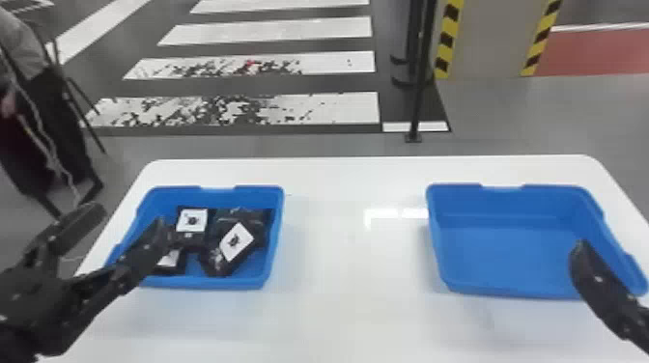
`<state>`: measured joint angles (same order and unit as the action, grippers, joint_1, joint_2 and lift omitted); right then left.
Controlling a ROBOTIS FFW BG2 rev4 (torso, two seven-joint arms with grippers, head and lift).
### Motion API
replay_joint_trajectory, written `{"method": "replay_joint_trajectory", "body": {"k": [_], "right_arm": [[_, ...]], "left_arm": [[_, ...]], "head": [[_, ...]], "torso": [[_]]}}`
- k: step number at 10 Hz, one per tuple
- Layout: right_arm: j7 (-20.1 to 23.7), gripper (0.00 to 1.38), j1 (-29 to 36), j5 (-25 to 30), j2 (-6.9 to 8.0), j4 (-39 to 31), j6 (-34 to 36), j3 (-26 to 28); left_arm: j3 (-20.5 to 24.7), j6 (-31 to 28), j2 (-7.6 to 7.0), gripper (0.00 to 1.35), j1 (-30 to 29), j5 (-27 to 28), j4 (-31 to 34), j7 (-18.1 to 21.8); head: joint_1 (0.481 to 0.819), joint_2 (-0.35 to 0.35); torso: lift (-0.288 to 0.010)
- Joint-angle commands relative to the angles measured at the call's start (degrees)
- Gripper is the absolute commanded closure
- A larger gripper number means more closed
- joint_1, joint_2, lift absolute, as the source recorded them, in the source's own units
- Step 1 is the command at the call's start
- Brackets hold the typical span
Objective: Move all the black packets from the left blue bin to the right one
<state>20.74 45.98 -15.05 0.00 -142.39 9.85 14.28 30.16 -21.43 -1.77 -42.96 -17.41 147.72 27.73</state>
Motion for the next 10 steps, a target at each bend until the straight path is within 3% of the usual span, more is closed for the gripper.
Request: {"method": "replay_joint_trajectory", "body": {"k": [1, 3, 7, 10], "right_arm": [[-0.1, 0.02, 0.0, -0.1, 0.05, 0.2, 0.0, 0.0], [-0.1, 0.13, 0.0, -0.5, 0.05, 0.6, 0.0, 0.0], [-0.8, 0.13, 0.6, -2.8, 0.05, 1.7, 0.0, 0.0], [-0.8, 0.13, 0.6, -3.2, 0.05, 2.0, 0.1, 0.0]], "left_arm": [[0.2, 0.1, 0.28, 0.15, -0.2, -0.2, 0.0, 0.0], [0.5, 1.2, 0.28, 0.12, -0.6, -0.4, -0.7, 0.0], [1.5, 1.2, 1.42, 0.12, -1.2, -0.2, -0.8, -0.6], [0.3, -5.0, -1.39, 0.12, 2.7, 0.6, -4.2, -0.6]], "head": [[0.695, 0.115], [0.695, 0.118], [0.695, 0.129], [0.695, 0.138]], "torso": [[-0.139], [-0.139], [-0.139], [-0.139]]}}
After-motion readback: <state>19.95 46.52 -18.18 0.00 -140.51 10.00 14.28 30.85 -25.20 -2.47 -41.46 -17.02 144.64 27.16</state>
